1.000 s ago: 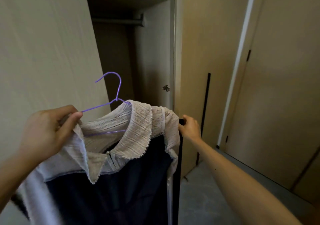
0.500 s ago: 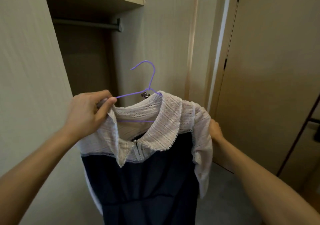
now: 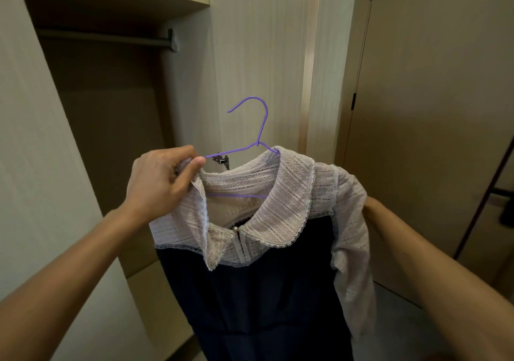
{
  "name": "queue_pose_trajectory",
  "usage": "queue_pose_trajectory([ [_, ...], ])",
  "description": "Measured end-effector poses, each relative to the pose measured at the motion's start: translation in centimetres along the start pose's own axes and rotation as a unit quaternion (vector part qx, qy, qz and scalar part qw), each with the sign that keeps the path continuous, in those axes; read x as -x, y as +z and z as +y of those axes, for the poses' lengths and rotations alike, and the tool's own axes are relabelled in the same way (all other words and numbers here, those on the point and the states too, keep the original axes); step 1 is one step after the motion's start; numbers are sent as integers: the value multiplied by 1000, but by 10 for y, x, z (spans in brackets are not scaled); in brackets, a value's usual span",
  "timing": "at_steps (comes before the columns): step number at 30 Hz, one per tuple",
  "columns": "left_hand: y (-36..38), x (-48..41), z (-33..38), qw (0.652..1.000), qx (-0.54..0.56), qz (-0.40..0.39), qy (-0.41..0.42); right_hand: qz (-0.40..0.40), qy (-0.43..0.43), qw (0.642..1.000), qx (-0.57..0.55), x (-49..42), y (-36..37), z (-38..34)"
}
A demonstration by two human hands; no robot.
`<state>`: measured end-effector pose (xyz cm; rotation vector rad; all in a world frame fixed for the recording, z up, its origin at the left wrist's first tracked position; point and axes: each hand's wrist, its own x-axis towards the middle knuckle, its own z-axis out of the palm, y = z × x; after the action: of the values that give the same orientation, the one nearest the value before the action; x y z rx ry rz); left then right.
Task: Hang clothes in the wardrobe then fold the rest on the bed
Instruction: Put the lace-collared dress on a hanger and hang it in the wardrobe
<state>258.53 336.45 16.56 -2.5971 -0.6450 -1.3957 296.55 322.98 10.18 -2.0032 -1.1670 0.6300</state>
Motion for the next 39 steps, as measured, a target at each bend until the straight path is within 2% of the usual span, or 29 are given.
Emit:
queue_pose_trajectory([
  [2,5,-2,-1,1000,4,-3,8,20,-3,999,46,3,-14,-9],
  [3,7,-4,-2,1000,6,-6,10,38,-34,997,58,3,-23,-15],
  [6,13,-6,-5,1000,10,-10,17,75,-113,991,15,26,-34,-45],
  [9,17,-6,-7,1000,12,-11,25,-21,-195,980,-24,58,-35,-70],
  [11,18,-6,-10,999,19,-9,24,-82,-245,965,41,72,-29,-84],
  [13,18,-6,-16,999,25,-12,21,-92,-293,942,134,75,-18,-90],
  [17,18,-10,-31,999,23,-24,11,-76,-364,914,161,70,-5,-92],
  [20,15,-11,-42,1000,13,-28,6,-71,-387,912,115,64,8,-91],
  [24,14,-18,-62,998,25,-51,-14,-17,-420,906,42,58,31,-105],
  [28,2,-34,-95,994,36,-90,-45,19,-424,904,38,54,47,-128],
  [30,-6,-43,-120,990,-3,-106,-92,30,-418,907,38,49,53,-137],
  [31,-10,-46,-137,984,-63,-125,-113,33,-415,909,37,46,57,-142],
  [32,-14,-48,-155,967,-149,-160,-128,35,-409,911,38,42,61,-147],
  [34,-23,-48,-189,898,-326,-259,-145,33,-397,916,40,36,69,-157],
  [36,-33,-45,-216,804,-458,-350,-144,31,-387,920,50,33,76,-168],
  [39,-44,-40,-235,662,-604,-427,-123,29,-365,929,52,29,84,-178],
])
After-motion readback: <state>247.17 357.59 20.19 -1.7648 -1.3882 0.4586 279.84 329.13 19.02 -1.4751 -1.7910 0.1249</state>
